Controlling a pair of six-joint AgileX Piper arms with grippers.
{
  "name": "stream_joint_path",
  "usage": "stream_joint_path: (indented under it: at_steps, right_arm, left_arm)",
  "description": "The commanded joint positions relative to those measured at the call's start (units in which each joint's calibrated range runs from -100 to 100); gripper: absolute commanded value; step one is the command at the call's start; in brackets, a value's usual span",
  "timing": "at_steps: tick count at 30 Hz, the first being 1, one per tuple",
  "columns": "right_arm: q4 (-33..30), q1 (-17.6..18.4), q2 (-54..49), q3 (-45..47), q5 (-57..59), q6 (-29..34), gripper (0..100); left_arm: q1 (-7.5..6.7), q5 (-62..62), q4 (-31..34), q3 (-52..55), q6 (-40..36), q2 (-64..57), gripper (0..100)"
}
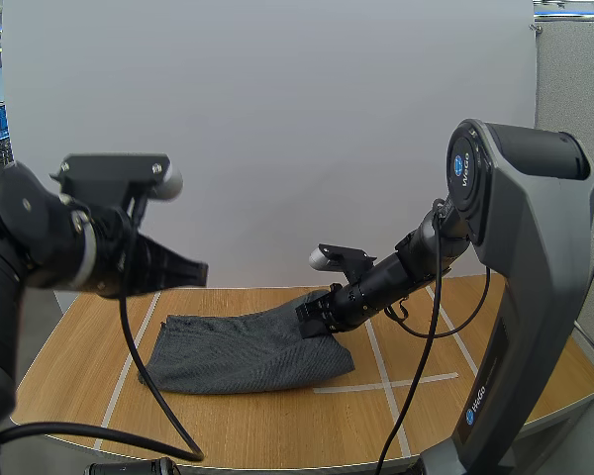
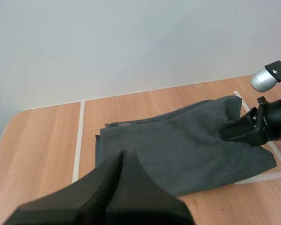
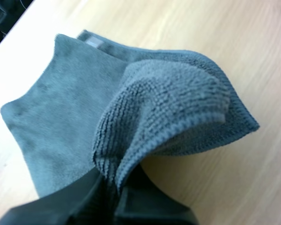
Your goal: Fold the towel
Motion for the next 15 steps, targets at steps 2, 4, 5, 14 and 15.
stream_joint_path:
  at_steps: [2, 4, 5, 14, 15]
  right_arm:
    - [1.1, 0.0, -1.1, -1.8, 7.4, -0.4, 0]
    - [1.8, 0.0, -1.1, -3.3, 9.3, 0.0, 0]
    - [2.1, 0.0, -1.1, -4.2, 10.3, 0.2, 0]
    - [1.7, 3.5, -0.8, -9.8, 12.3, 2.1, 0]
    - [1.7, 4.3, -0.8, -9.9, 11.8, 2.3, 0]
  left_arm:
    - [0.07, 2.1, 2.0, -7.1, -3.7, -0.1, 0]
    - [0.07, 2.3, 2.0, -9.6, -4.1, -0.1, 0]
    - [0.07, 2.5, 2.0, -10.8, -4.1, -0.1, 0]
    - [0.07, 4.1, 4.5, -13.8, -4.1, -0.1, 0]
    - [0.07, 4.3, 4.5, -13.8, -4.1, -0.1, 0]
